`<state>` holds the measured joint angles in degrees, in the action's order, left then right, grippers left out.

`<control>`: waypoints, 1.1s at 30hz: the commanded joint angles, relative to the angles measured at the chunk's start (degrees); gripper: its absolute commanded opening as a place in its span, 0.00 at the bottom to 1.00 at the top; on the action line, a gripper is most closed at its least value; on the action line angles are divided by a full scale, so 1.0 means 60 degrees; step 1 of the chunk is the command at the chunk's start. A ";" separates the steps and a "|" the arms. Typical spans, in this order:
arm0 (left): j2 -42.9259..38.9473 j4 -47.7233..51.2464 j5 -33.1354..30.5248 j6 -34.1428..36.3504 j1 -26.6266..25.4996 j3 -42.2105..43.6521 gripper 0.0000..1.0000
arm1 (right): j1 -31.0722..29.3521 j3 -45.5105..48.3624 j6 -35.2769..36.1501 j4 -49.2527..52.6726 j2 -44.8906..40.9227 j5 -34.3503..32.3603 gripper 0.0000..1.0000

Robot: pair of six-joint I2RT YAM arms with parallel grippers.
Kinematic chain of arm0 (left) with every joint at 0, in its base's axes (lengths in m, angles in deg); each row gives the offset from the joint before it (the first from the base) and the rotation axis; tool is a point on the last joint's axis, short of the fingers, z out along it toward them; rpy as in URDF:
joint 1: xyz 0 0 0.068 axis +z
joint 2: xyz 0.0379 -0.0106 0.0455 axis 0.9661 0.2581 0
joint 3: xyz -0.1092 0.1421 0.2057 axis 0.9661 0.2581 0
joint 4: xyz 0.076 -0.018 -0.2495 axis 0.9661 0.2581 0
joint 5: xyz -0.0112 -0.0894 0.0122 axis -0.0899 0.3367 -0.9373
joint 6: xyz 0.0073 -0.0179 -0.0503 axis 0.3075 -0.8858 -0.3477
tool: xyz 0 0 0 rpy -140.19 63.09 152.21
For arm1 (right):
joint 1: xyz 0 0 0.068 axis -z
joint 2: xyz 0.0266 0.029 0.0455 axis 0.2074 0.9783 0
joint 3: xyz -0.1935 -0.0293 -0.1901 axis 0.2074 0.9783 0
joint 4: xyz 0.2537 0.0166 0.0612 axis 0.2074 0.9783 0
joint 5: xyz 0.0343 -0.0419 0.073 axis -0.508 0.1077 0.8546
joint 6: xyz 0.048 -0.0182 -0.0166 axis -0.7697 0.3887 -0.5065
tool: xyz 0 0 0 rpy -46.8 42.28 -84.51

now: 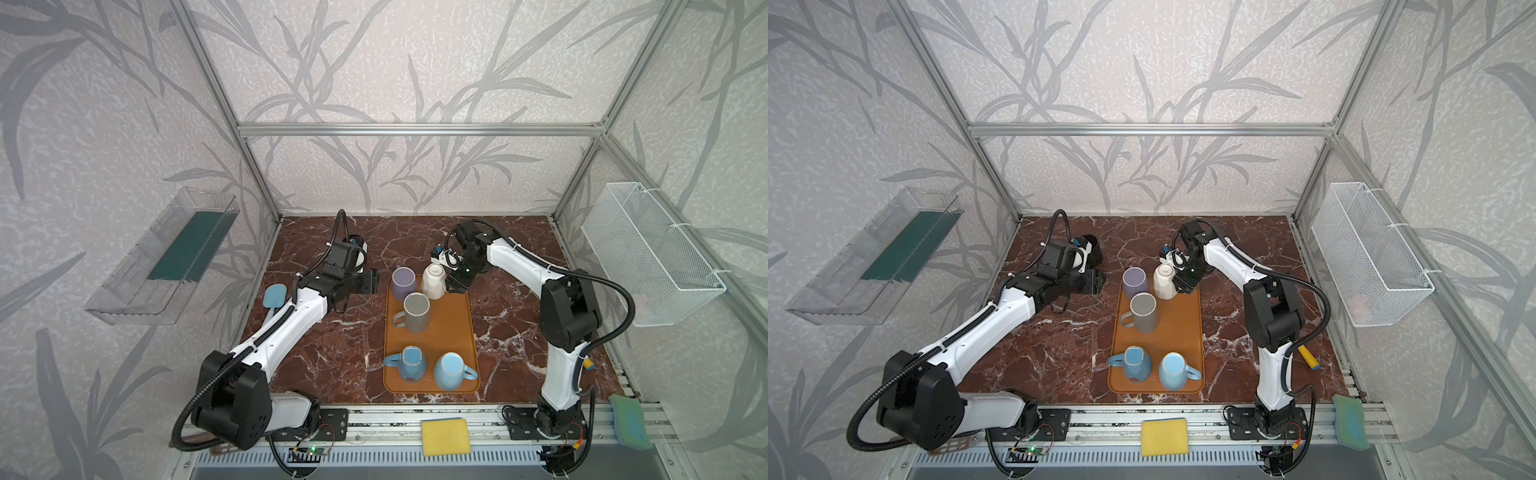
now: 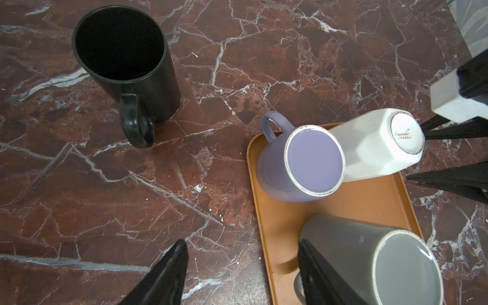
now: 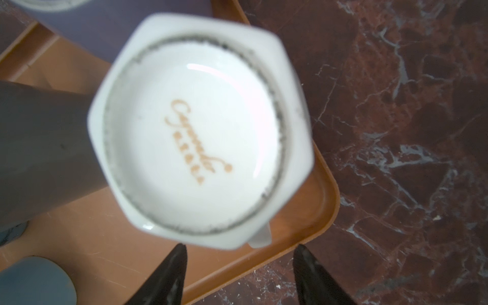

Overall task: Turn the mug right side up
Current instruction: 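Lower the right gripper and grasp the upside-down white mug's base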

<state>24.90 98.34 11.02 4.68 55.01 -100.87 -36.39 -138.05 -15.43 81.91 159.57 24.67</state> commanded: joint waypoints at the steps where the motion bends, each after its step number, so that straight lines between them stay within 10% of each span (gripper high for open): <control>1: -0.0351 0.0006 -0.0114 0.0011 -0.0023 0.0110 0.69 | -0.0118 -0.0475 0.0316 0.0653 0.0278 -0.0268 0.63; 33: -0.0418 0.0048 -0.0128 0.0267 -0.0016 0.0245 0.68 | -0.0305 -0.1761 0.1044 0.1281 0.1544 -0.0119 0.40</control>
<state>23.56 98.04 10.93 5.48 55.01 -99.65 -37.90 -148.17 -9.73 88.07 167.85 23.27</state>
